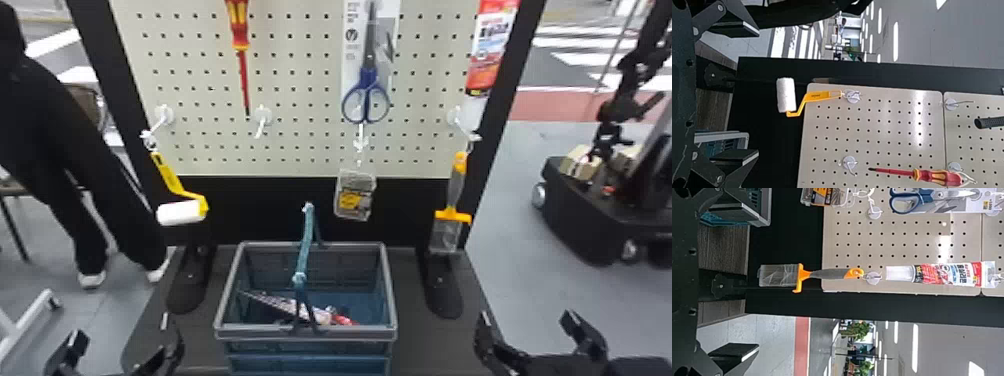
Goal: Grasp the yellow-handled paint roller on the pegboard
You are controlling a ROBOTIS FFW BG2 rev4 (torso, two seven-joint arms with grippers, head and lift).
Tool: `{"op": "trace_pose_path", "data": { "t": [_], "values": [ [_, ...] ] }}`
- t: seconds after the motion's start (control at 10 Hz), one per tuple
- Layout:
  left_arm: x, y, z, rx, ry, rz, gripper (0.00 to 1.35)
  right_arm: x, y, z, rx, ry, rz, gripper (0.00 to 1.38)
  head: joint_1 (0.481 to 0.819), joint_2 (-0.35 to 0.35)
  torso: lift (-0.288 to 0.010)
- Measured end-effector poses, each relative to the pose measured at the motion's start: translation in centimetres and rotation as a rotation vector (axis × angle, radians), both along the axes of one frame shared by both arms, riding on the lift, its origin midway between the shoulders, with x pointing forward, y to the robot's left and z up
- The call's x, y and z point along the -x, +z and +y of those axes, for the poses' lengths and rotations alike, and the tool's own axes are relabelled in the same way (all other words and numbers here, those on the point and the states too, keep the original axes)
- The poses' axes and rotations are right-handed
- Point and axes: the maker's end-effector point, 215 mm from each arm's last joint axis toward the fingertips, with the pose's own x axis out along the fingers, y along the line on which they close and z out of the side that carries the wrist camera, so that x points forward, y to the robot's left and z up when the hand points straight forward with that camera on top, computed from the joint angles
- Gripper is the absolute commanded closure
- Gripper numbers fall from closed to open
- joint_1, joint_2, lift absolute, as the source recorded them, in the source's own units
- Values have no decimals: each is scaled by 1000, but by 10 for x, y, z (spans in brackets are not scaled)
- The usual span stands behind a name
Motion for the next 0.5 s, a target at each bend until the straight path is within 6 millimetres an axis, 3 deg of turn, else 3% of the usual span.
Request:
{"op": "trace_pose_path", "data": {
  "t": [0.5],
  "values": [
    [0,-1,-2,-19,-3,-13,217,1,3,0,3,0,-8,125,549,0,-100]
  ]
}}
